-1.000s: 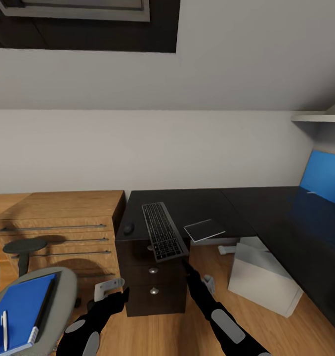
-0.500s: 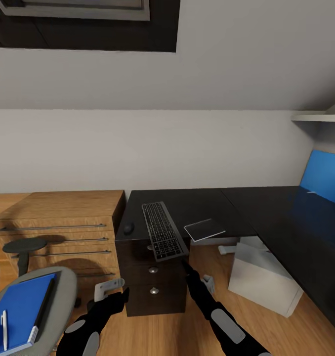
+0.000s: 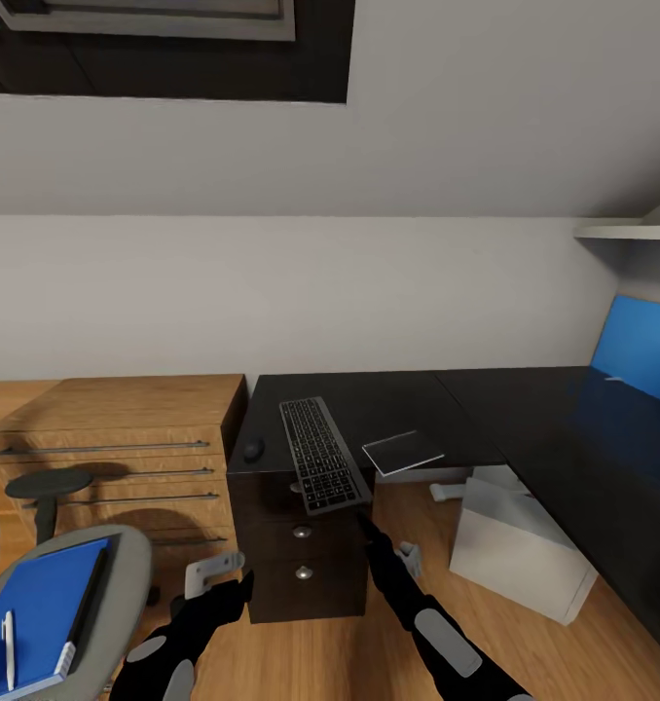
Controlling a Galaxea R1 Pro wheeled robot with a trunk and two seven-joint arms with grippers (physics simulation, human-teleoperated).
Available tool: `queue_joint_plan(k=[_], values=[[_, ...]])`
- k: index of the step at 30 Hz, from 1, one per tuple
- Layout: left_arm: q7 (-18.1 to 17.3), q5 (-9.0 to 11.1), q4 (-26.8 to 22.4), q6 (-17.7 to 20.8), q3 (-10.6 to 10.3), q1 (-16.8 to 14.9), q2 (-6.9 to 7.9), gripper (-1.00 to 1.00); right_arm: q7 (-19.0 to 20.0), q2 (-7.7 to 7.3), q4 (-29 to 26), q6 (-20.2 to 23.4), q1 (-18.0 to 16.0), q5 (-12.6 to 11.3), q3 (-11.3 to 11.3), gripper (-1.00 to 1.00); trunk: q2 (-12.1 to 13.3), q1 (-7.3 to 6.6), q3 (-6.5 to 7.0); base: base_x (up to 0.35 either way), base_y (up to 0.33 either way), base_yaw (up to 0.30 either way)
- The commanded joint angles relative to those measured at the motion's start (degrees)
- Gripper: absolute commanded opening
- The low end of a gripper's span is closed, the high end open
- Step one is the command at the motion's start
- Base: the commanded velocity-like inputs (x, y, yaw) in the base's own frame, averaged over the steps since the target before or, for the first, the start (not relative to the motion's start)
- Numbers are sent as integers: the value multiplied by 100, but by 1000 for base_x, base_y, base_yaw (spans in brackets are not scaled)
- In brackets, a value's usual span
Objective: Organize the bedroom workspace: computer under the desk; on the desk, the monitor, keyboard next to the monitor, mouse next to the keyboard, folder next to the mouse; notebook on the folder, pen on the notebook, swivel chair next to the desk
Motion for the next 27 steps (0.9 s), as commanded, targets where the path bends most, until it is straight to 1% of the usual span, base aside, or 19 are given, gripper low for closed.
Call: queue_joint_plan(k=[1,9,27], values=[[51,61,-7,19,-6,-1,1,100,24,-3,5,-11,-6,-60,30,100,-3,-1,-6,0,0,0],[51,61,1,18,-6,8,10,100,18,-4,5,-8,-6,-59,25,100,-3,-1,-6,156,0,0],[51,61,11,18,-6,8,10,100,25,-4,30,-8,-6,-59,21,100,-3,-1,-6,64,1,0]])
